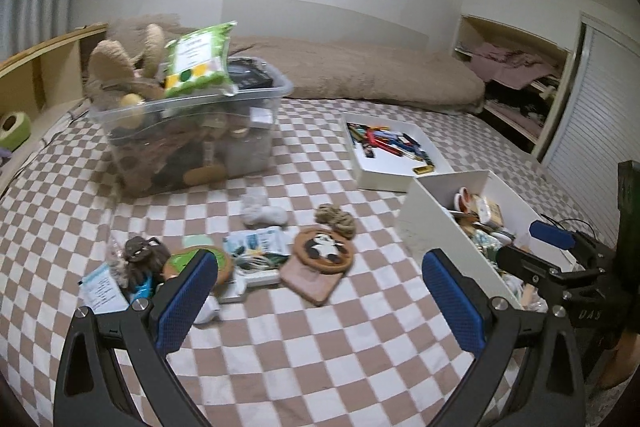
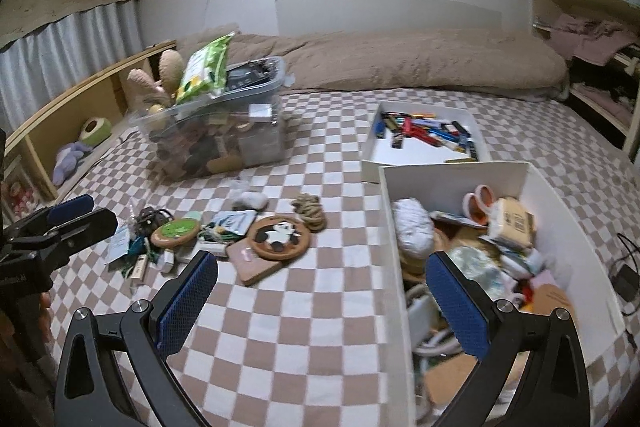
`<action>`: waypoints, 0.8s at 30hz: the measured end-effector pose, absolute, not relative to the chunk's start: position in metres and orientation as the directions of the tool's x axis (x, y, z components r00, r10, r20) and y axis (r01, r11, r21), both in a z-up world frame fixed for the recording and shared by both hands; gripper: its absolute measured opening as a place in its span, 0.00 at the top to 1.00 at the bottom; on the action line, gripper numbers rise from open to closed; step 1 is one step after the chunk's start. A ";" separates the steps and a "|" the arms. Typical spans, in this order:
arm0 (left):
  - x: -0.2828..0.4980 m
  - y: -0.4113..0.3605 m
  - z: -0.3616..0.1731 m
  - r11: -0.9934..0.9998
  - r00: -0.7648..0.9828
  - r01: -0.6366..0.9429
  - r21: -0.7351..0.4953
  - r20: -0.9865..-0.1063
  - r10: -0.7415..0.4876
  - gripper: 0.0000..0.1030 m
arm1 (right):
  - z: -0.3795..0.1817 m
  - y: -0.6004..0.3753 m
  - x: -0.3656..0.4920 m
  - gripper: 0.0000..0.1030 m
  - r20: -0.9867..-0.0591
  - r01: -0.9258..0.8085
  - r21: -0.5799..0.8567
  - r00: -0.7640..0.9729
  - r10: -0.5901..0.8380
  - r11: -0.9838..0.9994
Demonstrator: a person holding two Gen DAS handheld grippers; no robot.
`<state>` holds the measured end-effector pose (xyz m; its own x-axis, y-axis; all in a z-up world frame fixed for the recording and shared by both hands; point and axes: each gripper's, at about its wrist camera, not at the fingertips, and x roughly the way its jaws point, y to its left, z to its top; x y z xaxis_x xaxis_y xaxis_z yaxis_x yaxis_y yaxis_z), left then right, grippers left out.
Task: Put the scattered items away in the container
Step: 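Move the left tool toward the green clip while the right tool approaches the cream box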
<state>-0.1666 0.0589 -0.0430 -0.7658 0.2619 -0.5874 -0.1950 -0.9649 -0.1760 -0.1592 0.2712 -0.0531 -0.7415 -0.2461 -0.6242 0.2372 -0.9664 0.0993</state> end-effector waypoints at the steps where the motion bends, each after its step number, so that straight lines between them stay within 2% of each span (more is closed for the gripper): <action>1: -0.167 0.054 -0.044 -0.966 -0.766 -0.188 -0.178 -0.588 0.258 0.00 | -0.054 0.267 -0.161 0.00 -0.626 0.243 0.100 -0.739 -0.251 -0.965; 13: -0.174 -0.003 -0.067 -0.981 -0.768 -0.092 -0.168 -0.616 0.177 0.00 | -0.076 0.220 -0.183 0.00 -0.656 0.297 0.115 -0.694 -0.297 -0.948; 24: -0.185 -0.050 -0.109 -0.986 -0.747 -0.006 -0.166 -0.655 0.115 0.00 | -0.124 0.186 -0.209 0.00 -0.715 0.319 0.118 -0.630 -0.303 -0.940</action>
